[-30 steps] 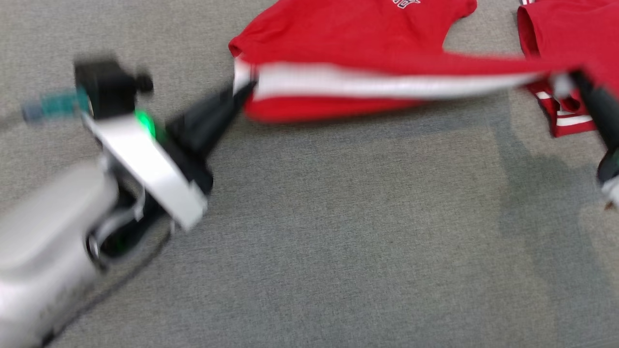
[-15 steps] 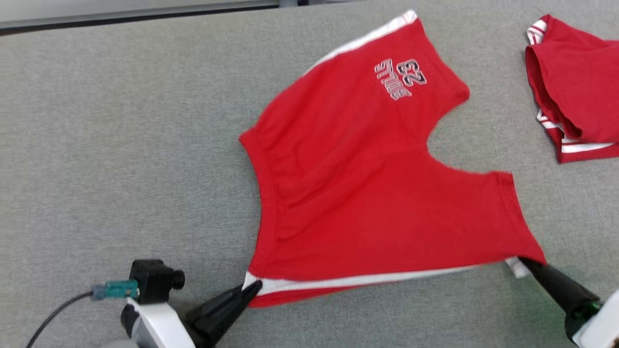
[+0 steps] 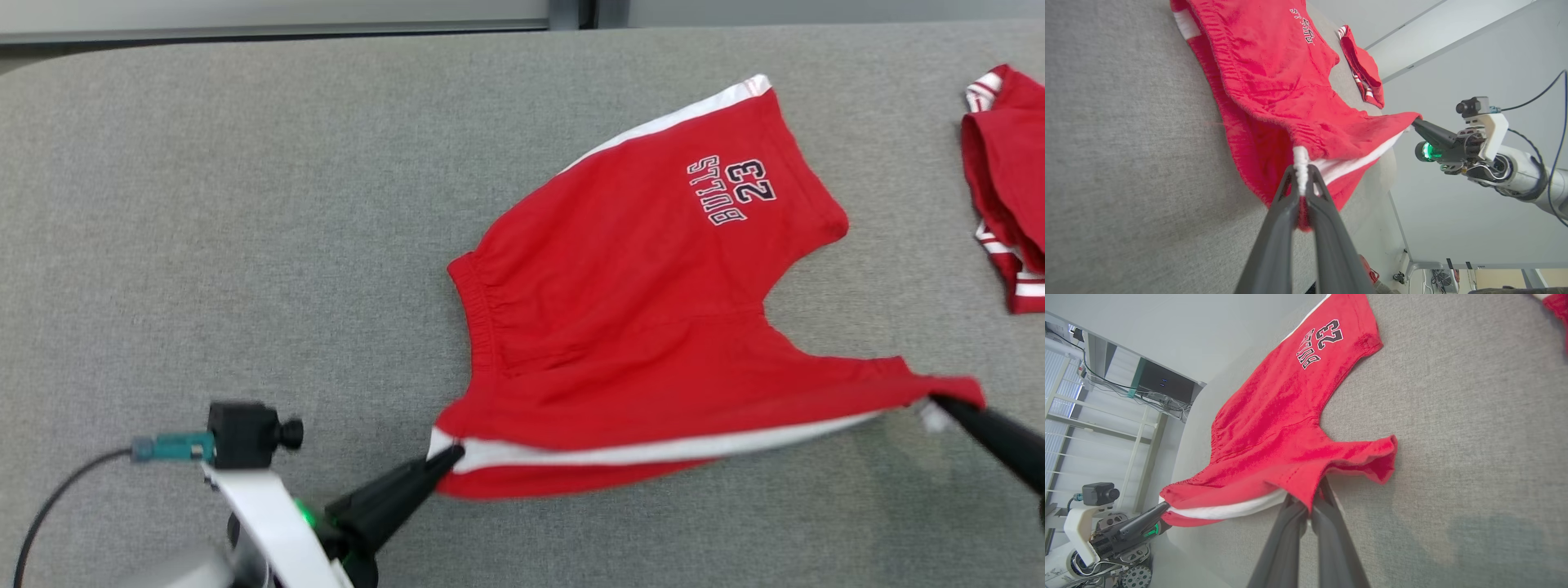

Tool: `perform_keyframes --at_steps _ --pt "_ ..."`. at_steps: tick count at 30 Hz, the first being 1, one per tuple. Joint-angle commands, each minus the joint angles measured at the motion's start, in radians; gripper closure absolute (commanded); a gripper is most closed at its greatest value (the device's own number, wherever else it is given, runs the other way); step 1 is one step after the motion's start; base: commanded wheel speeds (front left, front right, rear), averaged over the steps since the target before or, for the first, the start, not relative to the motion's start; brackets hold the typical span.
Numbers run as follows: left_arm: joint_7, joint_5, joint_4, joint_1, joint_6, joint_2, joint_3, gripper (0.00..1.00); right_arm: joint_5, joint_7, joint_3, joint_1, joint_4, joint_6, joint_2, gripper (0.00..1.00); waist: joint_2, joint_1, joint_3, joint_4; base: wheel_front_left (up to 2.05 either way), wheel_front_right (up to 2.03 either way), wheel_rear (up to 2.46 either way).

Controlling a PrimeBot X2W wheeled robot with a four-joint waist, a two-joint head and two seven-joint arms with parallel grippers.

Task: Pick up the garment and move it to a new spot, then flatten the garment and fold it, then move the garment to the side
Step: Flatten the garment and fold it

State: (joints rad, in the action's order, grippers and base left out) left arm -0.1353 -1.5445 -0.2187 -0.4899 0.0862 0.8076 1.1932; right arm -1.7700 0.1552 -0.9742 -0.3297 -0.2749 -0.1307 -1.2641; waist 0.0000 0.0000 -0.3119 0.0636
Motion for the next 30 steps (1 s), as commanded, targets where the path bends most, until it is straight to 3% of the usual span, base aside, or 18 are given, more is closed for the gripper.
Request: perform_keyframes --at_steps 1,5,10,21,30 --pt "0.021 -0.056 0.004 -0.05 0.017 -0.02 -0.037 1.0 -0.039 -0.031 0.028 -0.039 -0.008 0.0 -0.023 1.0 0.0 0.0 -0.025 0.021 0.0 0.0 0.0" --pt "0.044 -0.133 0.032 -0.13 0.036 -0.065 -0.107 1.0 -0.083 -0.09 0.079 -0.11 0.0 0.0 -0.047 1.0 0.0 0.0 -0.069 0.042 0.0 0.0 0.0" --pt "0.069 -0.171 0.097 -0.214 0.044 -0.119 -0.16 1.0 -0.102 -0.145 0.128 -0.199 0.043 0.0 -0.027 1.0 0.0 0.0 -0.116 0.051 0.0 0.0 0.0" --pt "0.127 -0.162 0.28 -0.382 0.046 -0.248 -0.233 1.0 -0.024 -0.365 0.14 -0.5 0.292 0.0 0.148 1.0 0.0 0.0 -0.247 0.062 0.0 0.0 0.0" --pt "0.128 -0.134 0.321 -0.393 0.046 -0.271 -0.266 1.0 0.059 -0.437 0.121 -0.675 0.457 0.0 0.275 1.0 0.0 0.0 -0.278 0.088 0.0 0.0 0.0"
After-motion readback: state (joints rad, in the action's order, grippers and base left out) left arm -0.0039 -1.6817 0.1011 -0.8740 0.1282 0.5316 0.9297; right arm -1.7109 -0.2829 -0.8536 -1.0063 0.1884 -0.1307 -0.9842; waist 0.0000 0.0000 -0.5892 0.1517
